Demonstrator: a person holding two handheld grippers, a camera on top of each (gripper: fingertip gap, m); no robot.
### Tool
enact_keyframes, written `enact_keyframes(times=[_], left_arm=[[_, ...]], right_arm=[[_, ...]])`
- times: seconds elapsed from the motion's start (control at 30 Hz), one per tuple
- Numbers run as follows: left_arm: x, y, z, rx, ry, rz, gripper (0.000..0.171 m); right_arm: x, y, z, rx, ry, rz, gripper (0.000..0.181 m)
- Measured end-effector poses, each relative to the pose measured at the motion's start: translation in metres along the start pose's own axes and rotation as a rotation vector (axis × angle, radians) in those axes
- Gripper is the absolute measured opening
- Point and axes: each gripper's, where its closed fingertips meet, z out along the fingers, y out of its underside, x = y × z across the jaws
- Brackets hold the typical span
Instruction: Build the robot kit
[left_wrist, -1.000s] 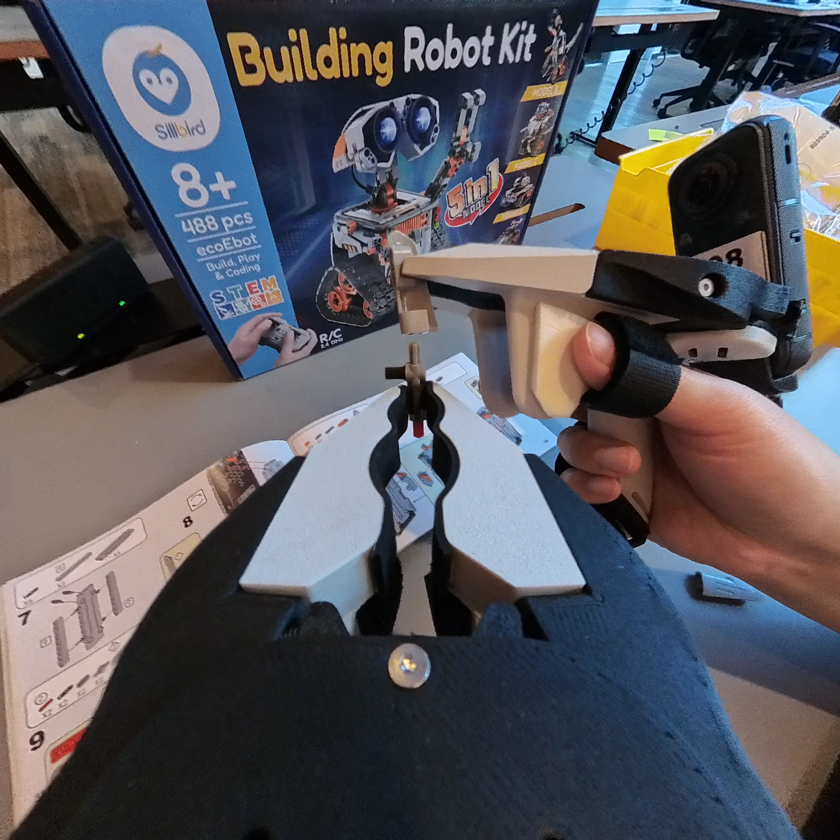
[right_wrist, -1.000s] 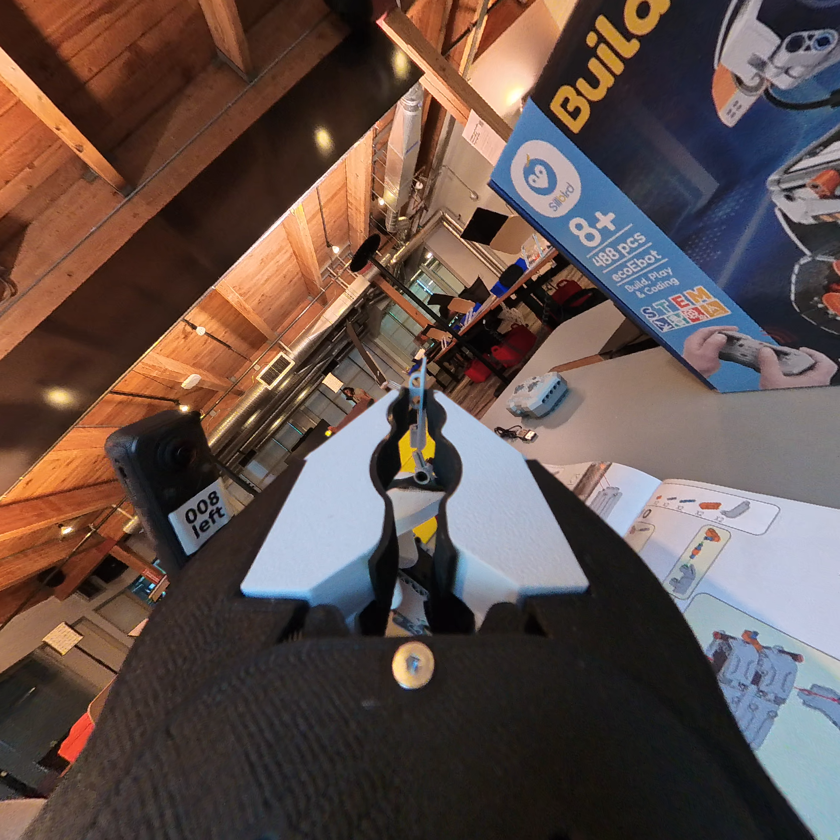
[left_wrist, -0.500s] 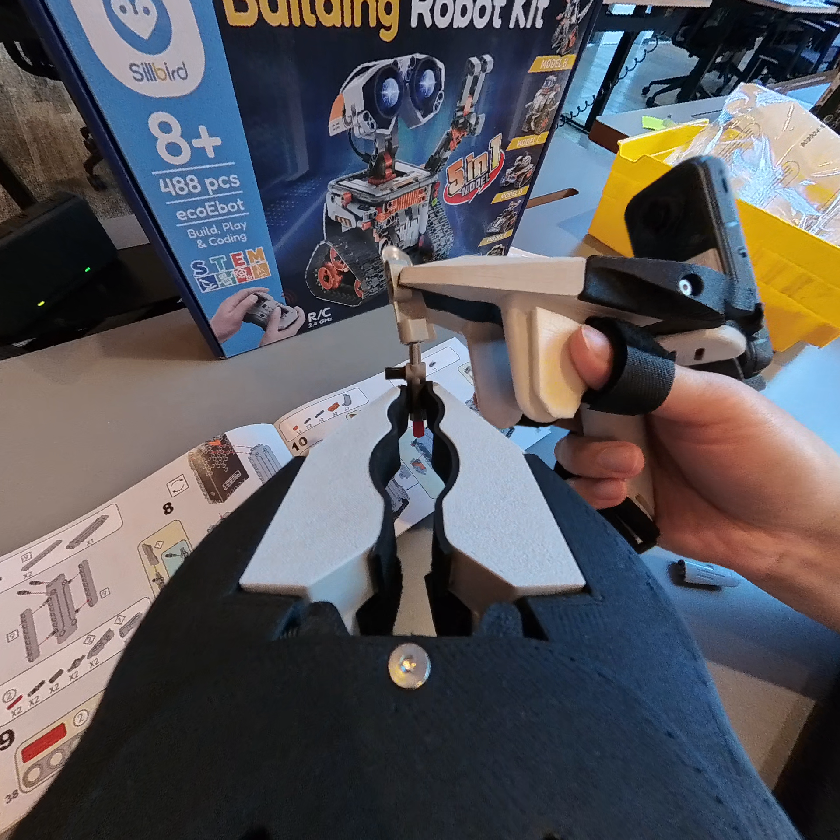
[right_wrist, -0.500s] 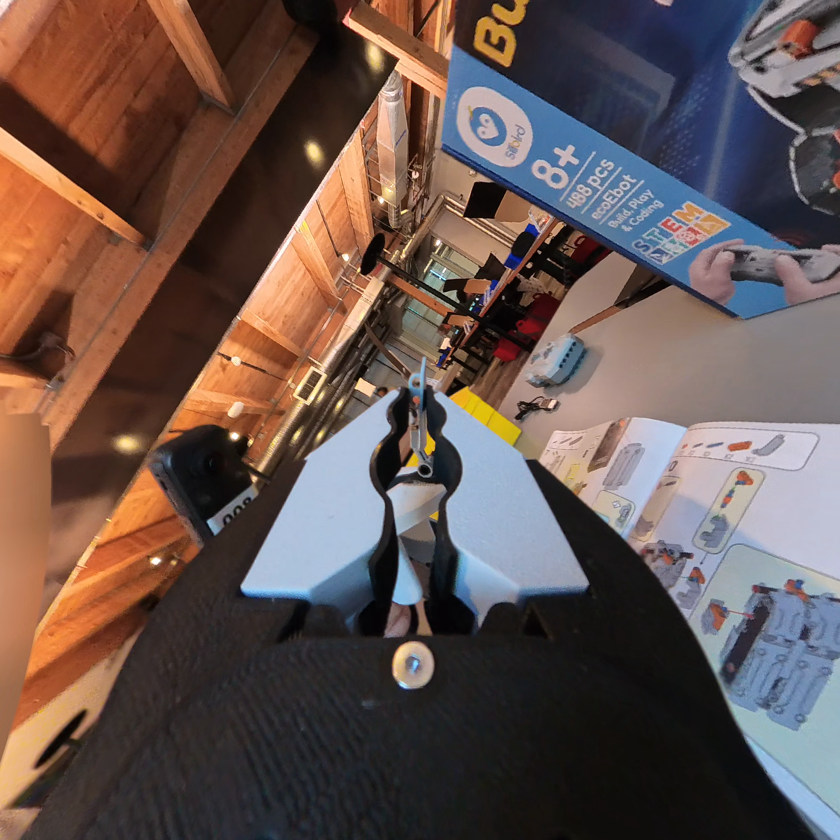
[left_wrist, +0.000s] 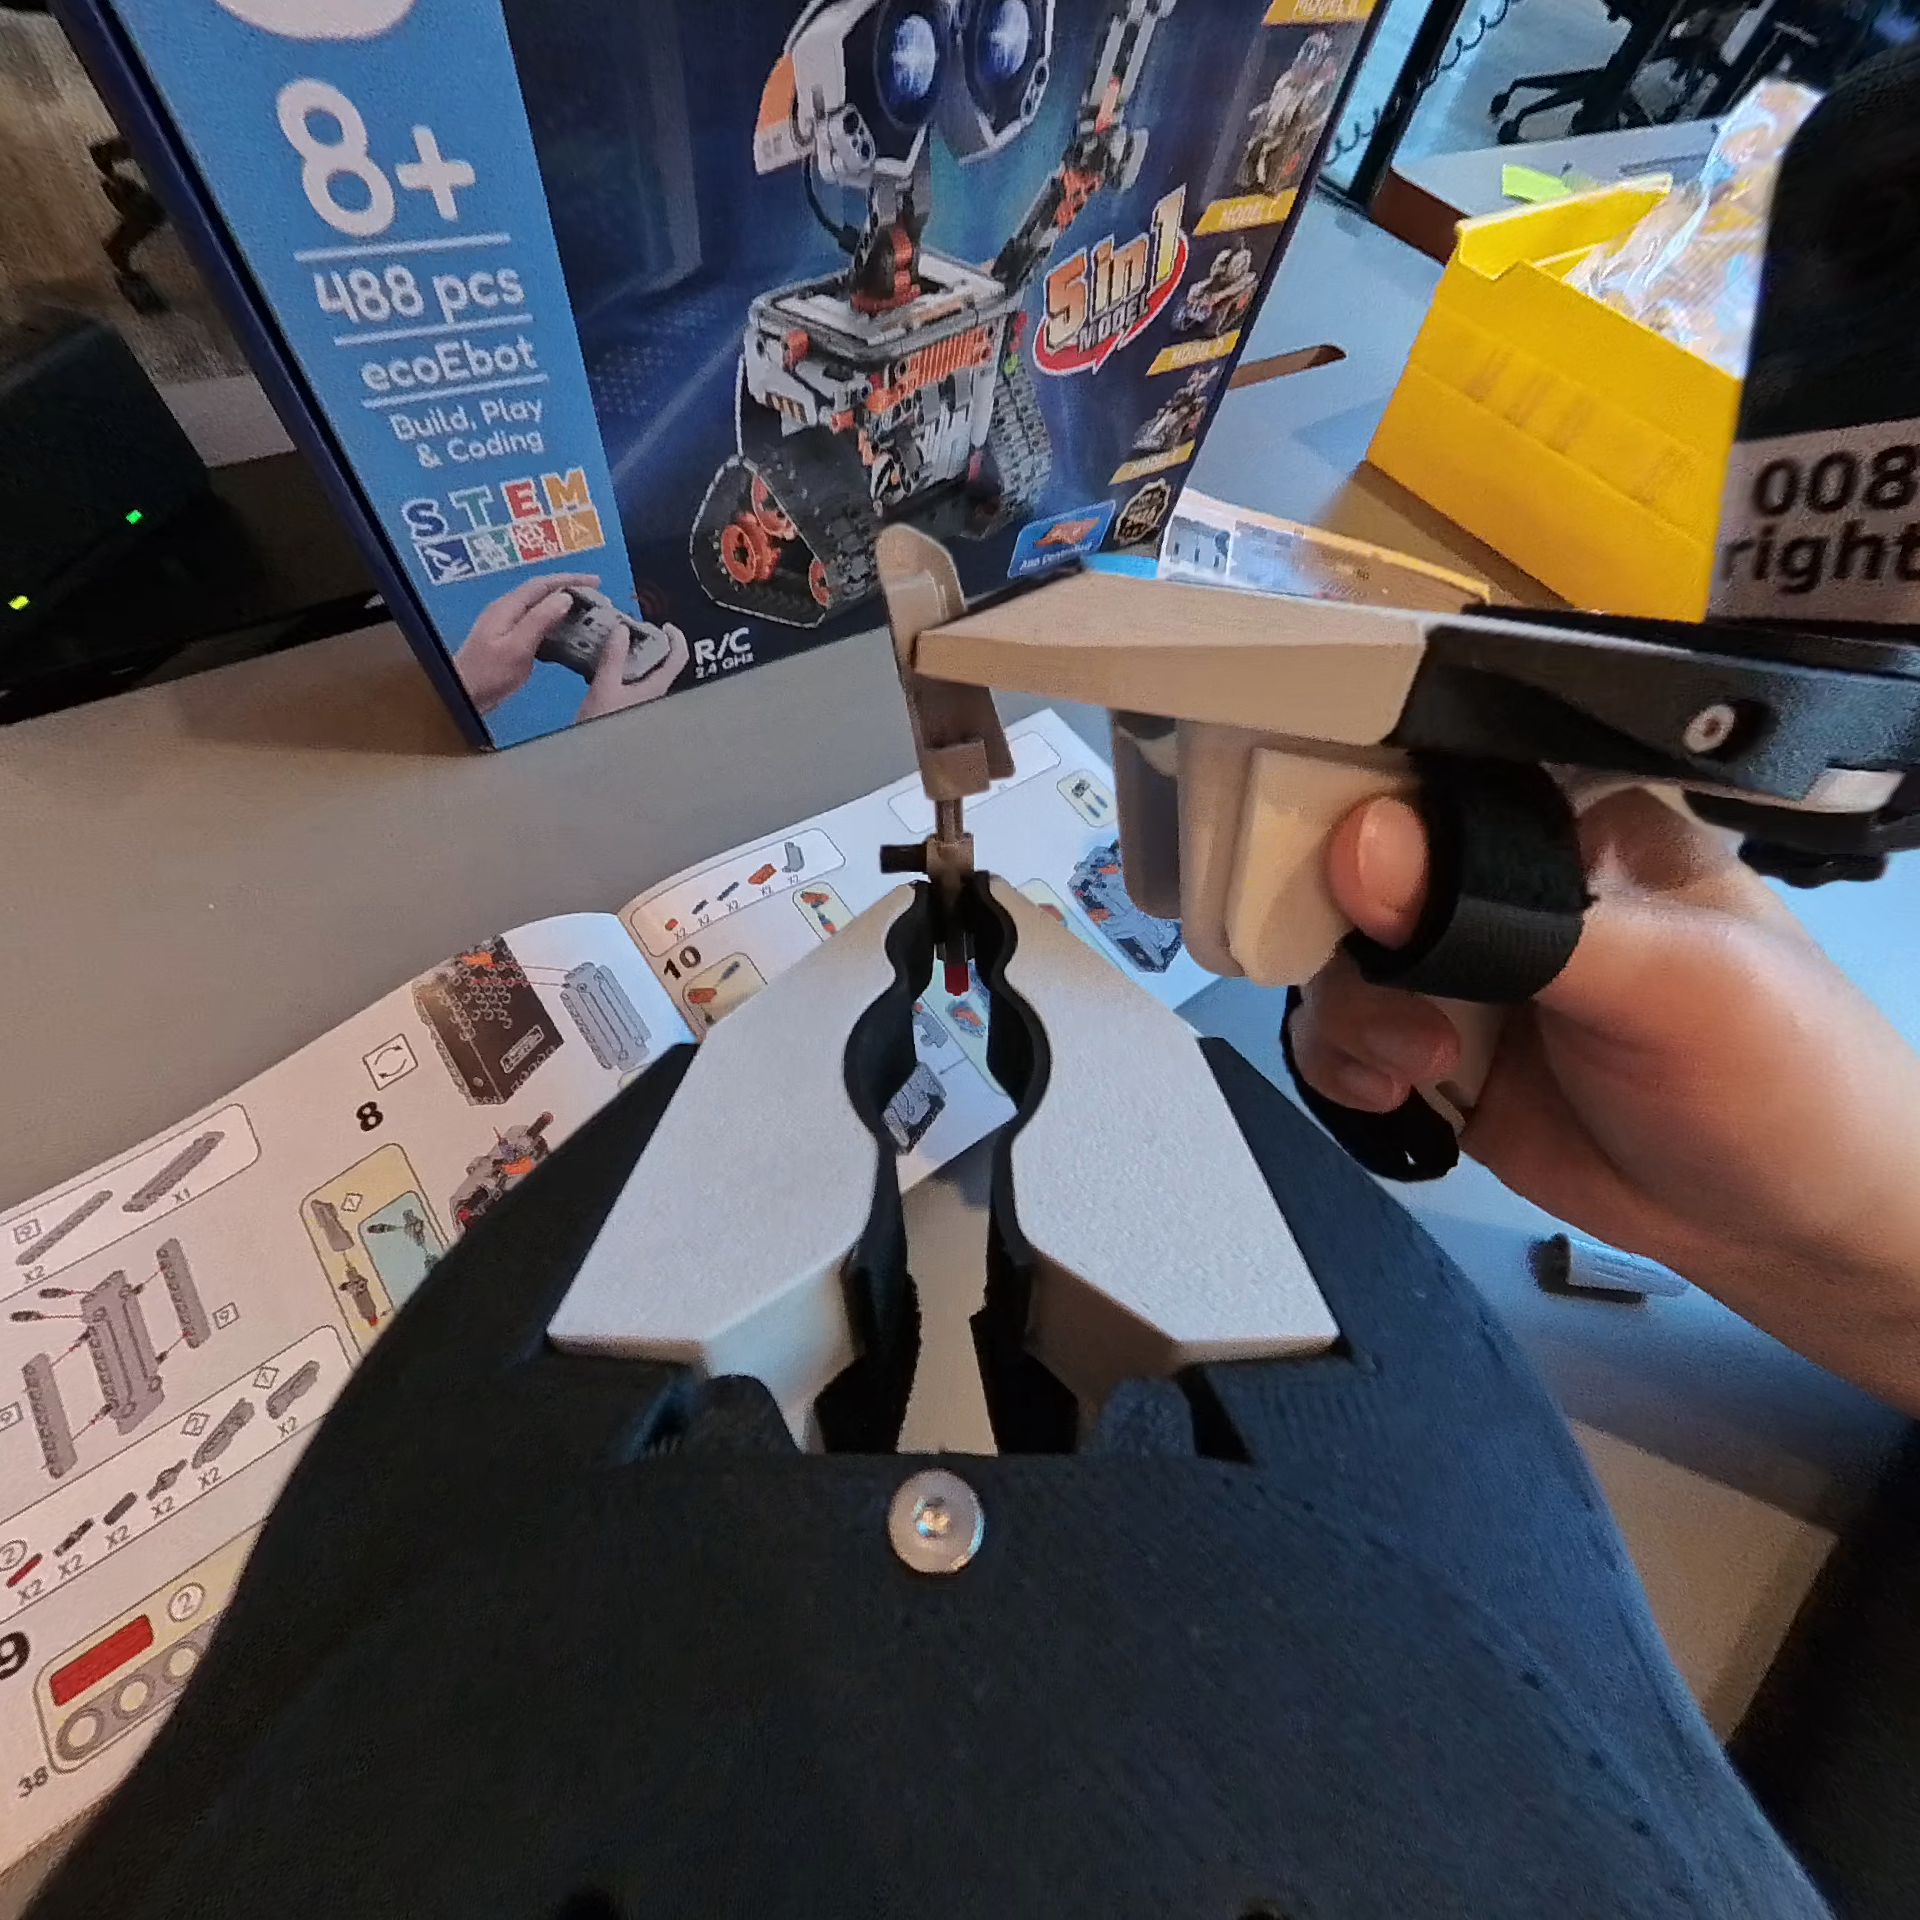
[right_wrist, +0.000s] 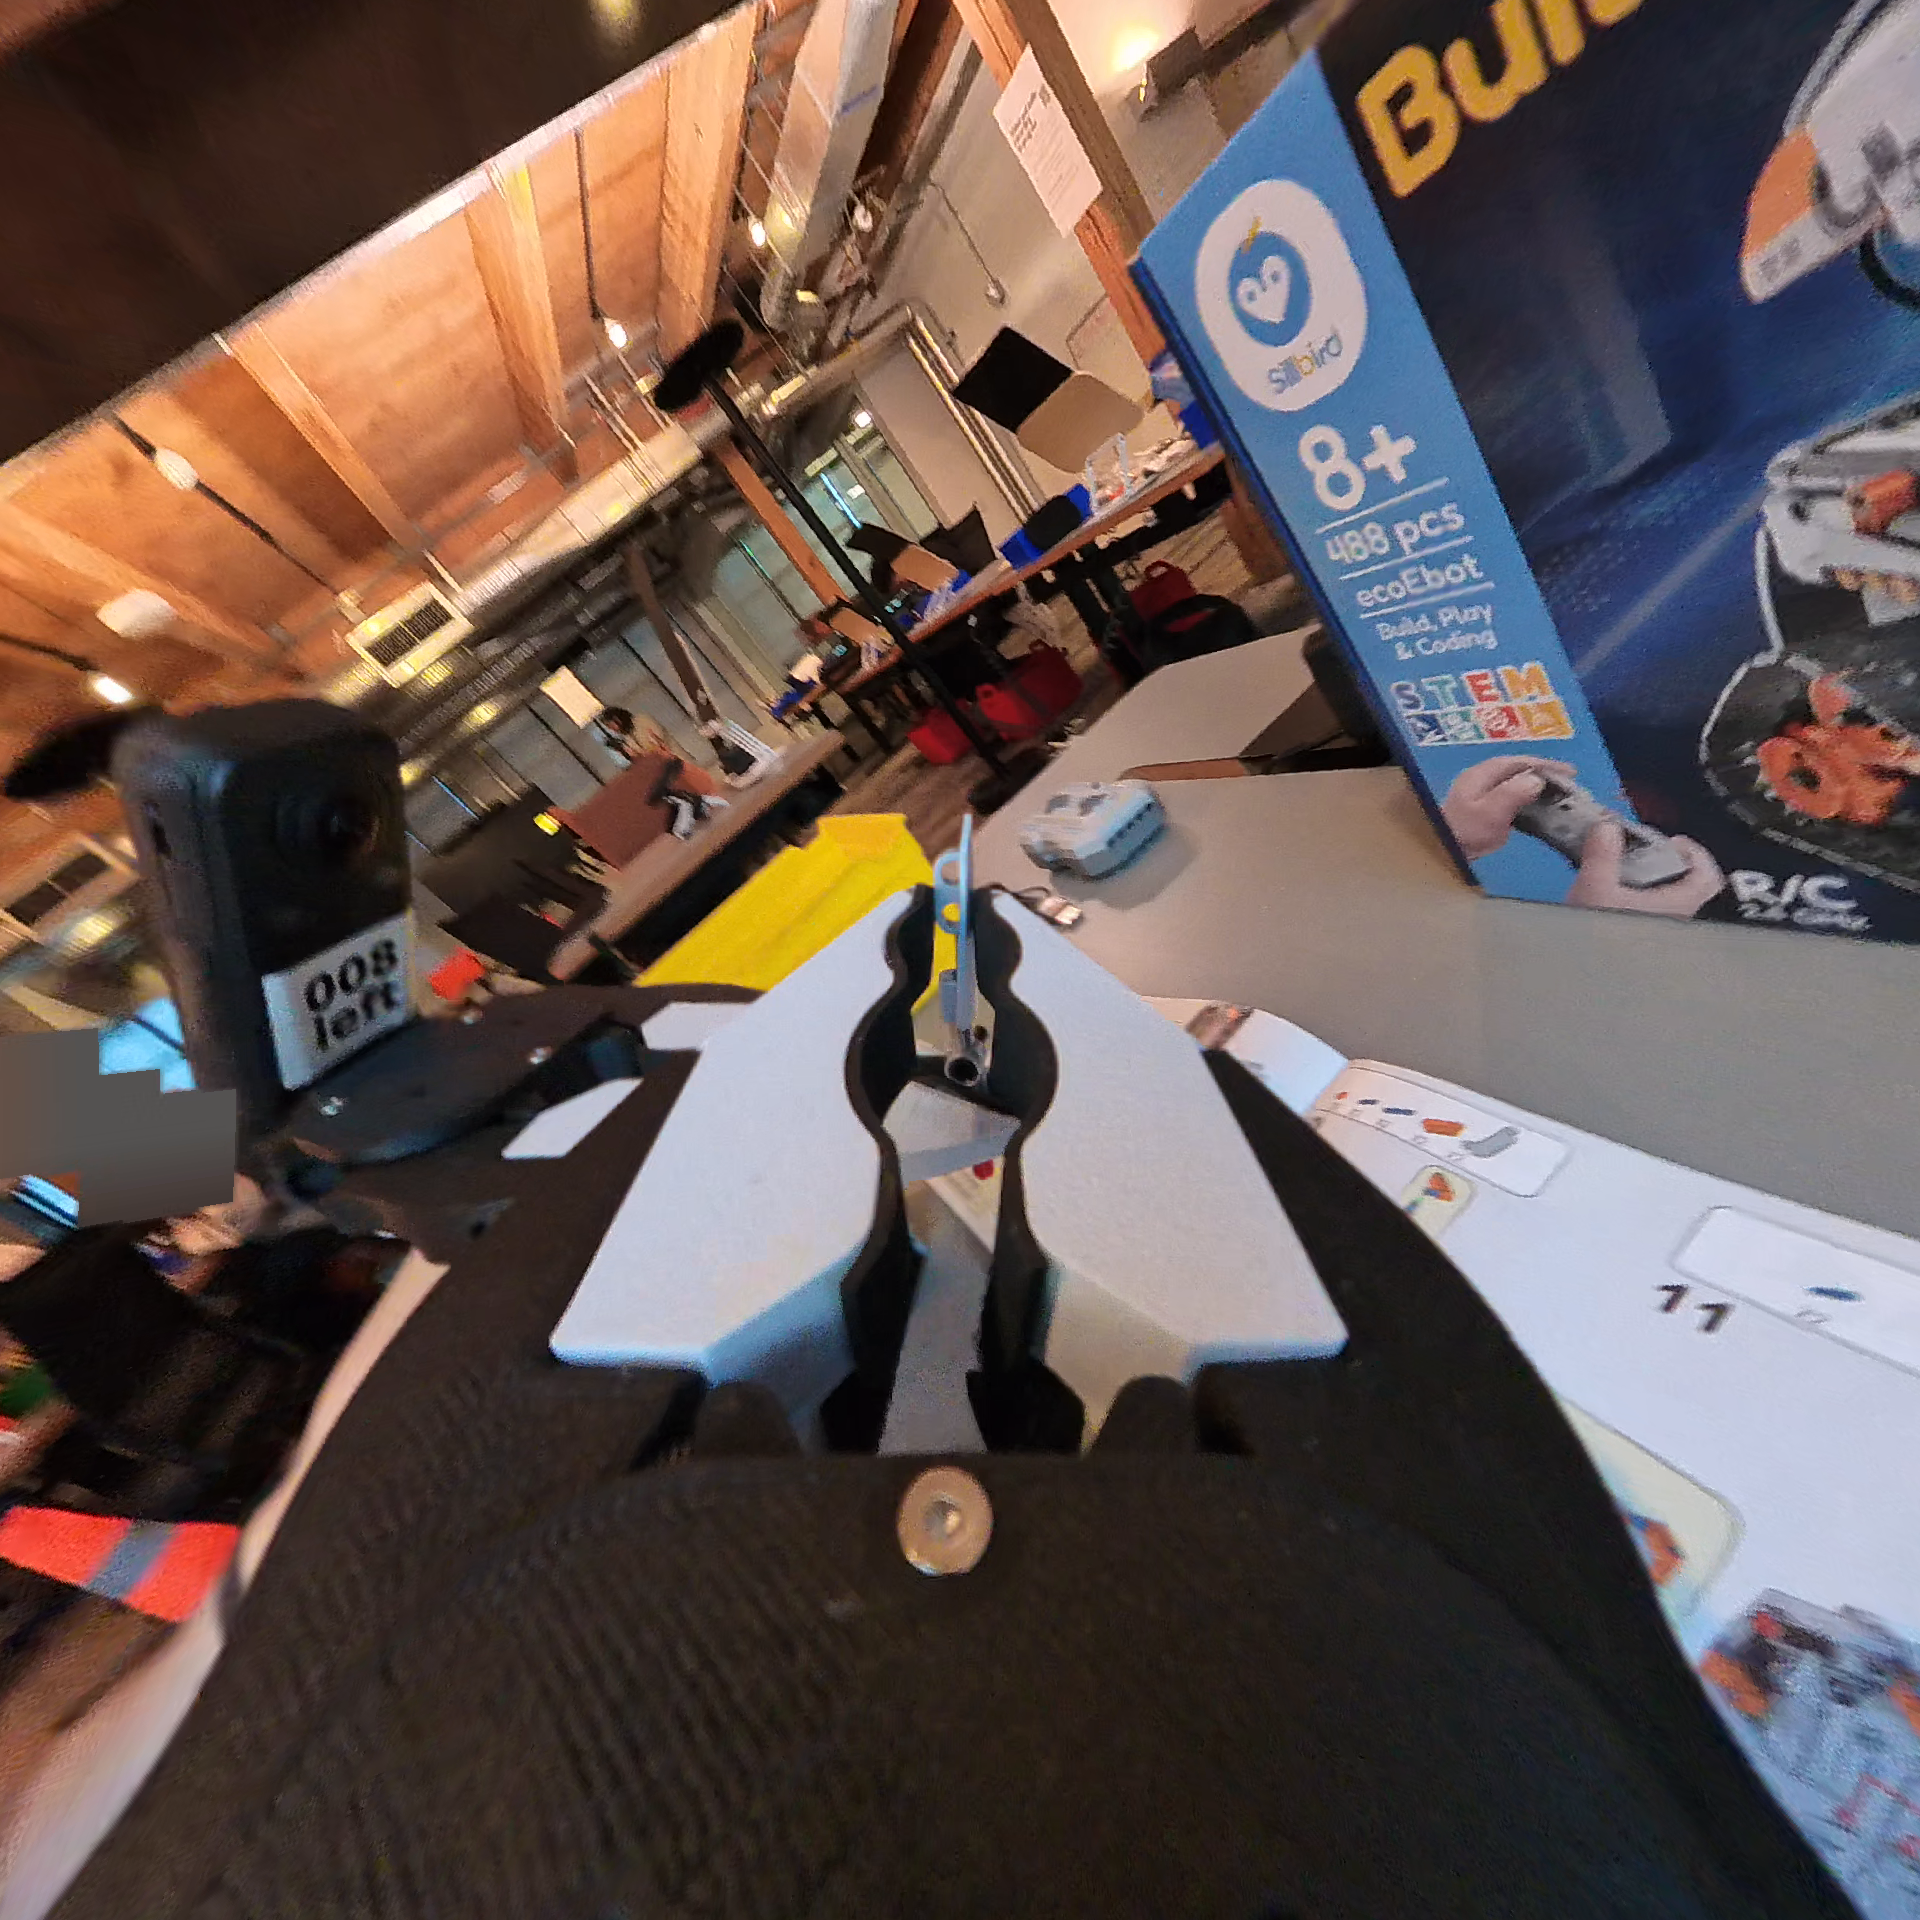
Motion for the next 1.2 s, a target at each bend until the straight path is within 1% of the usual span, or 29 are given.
enact_keyframes(times=[0.07, 0.13, 0.23, 0.3, 0.43, 0.53, 0.67, 0.8, 0.93, 1.03, 1.2], left_arm=[[0.0, 0.004, 0.002, -0.019, 0.015, -0.016, 0.005], [-0.001, 0.007, 0.004, -0.027, 0.033, -0.04, 0.005], [-0.002, 0.01, 0.008, -0.027, 0.054, -0.067, 0.005], [0.0, 0.015, 0.012, -0.052, 0.07, -0.067, 0.005], [0.002, 0.023, 0.019, -0.096, 0.059, -0.003, 0.005], [0.008, 0.031, 0.024, -0.141, 0.079, 0.048, 0.005], [0.013, 0.043, 0.029, -0.214, 0.076, 0.122, 0.005], [0.017, 0.049, 0.031, -0.249, 0.09, 0.109, 0.005], [0.015, 0.057, 0.032, -0.29, 0.105, 0.082, 0.005], [0.012, 0.061, 0.031, -0.315, 0.121, 0.056, 0.005], [0.008, 0.063, 0.031, -0.329, 0.107, 0.066, 0.005]], right_arm=[[0.0, 0.004, 0.001, -0.022, 0.034, -0.092, 0.004], [0.002, 0.007, 0.0, -0.025, 0.067, -0.124, 0.004], [0.007, 0.01, -0.004, 0.011, 0.092, -0.043, 0.005], [0.012, 0.013, -0.007, 0.036, 0.108, 0.008, 0.005], [0.022, 0.018, -0.011, 0.052, 0.119, 0.051, 0.005], [0.031, 0.022, -0.019, 0.039, 0.124, 0.08, 0.005], [0.037, 0.031, -0.03, 0.02, 0.144, 0.066, 0.005], [0.042, 0.034, -0.036, 0.075, 0.155, 0.104, 0.004], [0.046, 0.042, -0.033, 0.071, 0.149, 0.112, 0.005], [0.048, 0.047, -0.032, 0.093, 0.137, 0.177, 0.004], [0.046, 0.049, -0.03, 0.081, 0.17, 0.093, 0.005]])
